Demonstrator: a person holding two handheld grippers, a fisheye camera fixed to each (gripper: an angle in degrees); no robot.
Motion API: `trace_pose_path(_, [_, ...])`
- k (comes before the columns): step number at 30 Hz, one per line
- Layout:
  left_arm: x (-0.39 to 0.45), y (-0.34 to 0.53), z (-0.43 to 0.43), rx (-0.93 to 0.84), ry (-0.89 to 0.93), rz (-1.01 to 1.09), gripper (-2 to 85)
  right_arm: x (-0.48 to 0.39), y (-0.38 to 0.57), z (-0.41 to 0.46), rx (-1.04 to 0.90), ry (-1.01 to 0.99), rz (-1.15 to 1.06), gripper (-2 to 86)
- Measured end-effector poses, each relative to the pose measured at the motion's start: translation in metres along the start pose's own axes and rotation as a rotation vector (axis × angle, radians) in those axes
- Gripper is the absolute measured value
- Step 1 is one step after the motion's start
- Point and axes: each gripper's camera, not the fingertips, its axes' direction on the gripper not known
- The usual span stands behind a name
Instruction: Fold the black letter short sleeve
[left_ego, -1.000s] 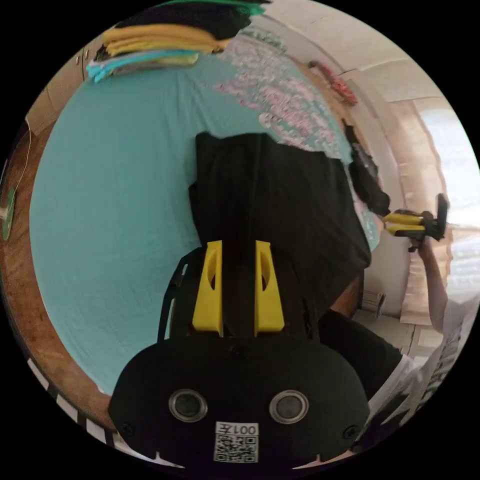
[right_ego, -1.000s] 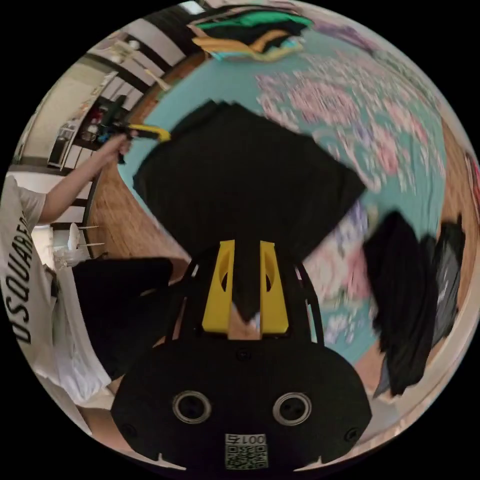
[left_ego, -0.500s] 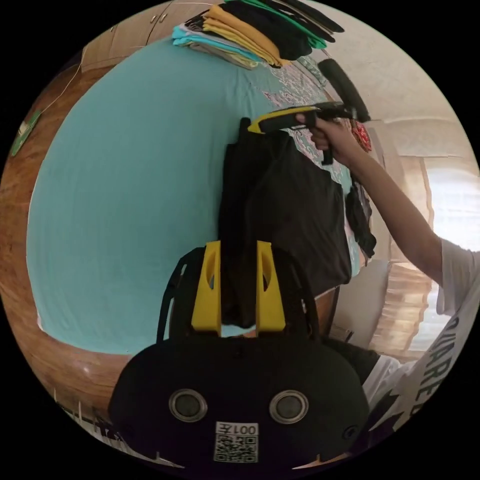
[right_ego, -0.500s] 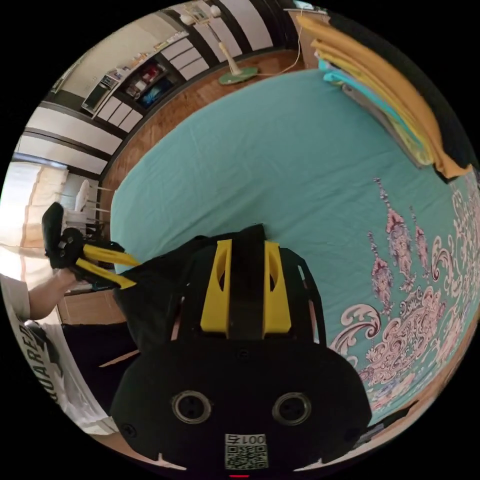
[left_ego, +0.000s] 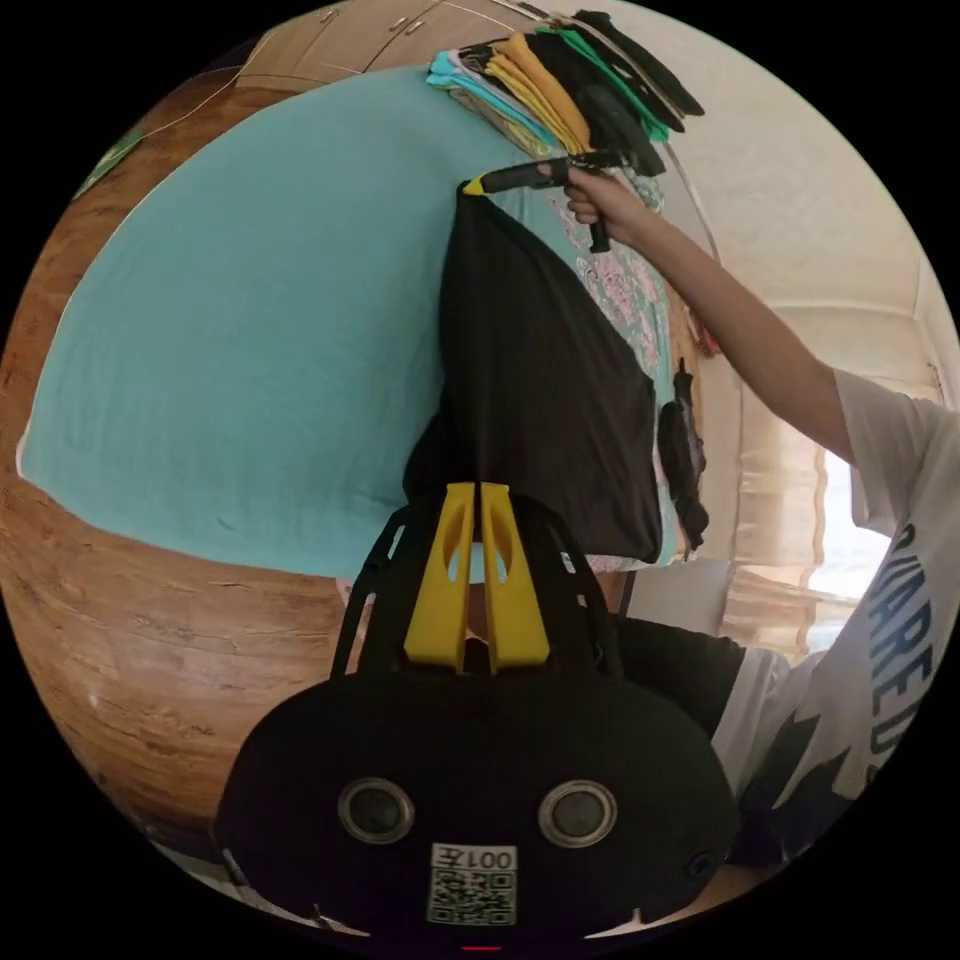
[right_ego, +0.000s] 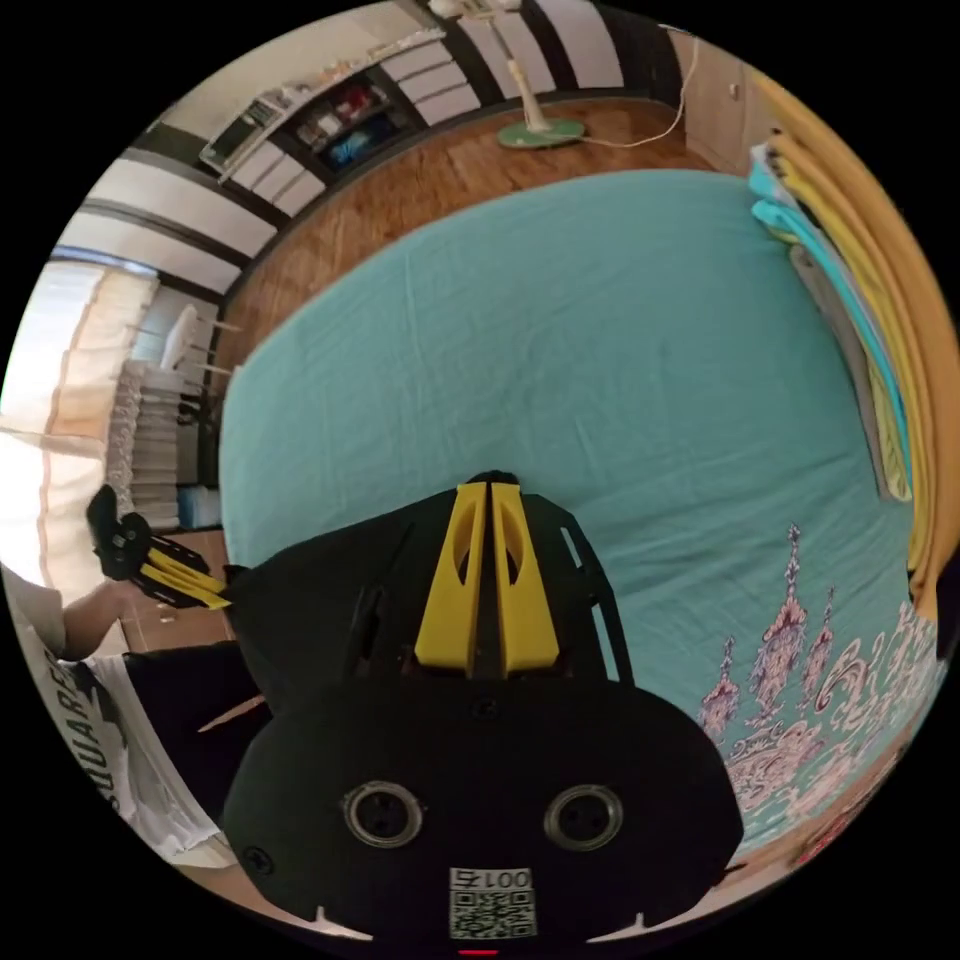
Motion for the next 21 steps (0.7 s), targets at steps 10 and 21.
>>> trace_pose_path(10, [-0.025,0.048,0.007,0.132,0.132,-0.067,1.2,-0.024,-0.024,-0.008,0.031,0.055,-0.055,0.4])
trace_pose_path(21, [0.052,0.041,0.062,-0.232,-0.285,0.508,-0.1,-0.041,-0.025,0.002,0.031,0.086,-0.066,0.6])
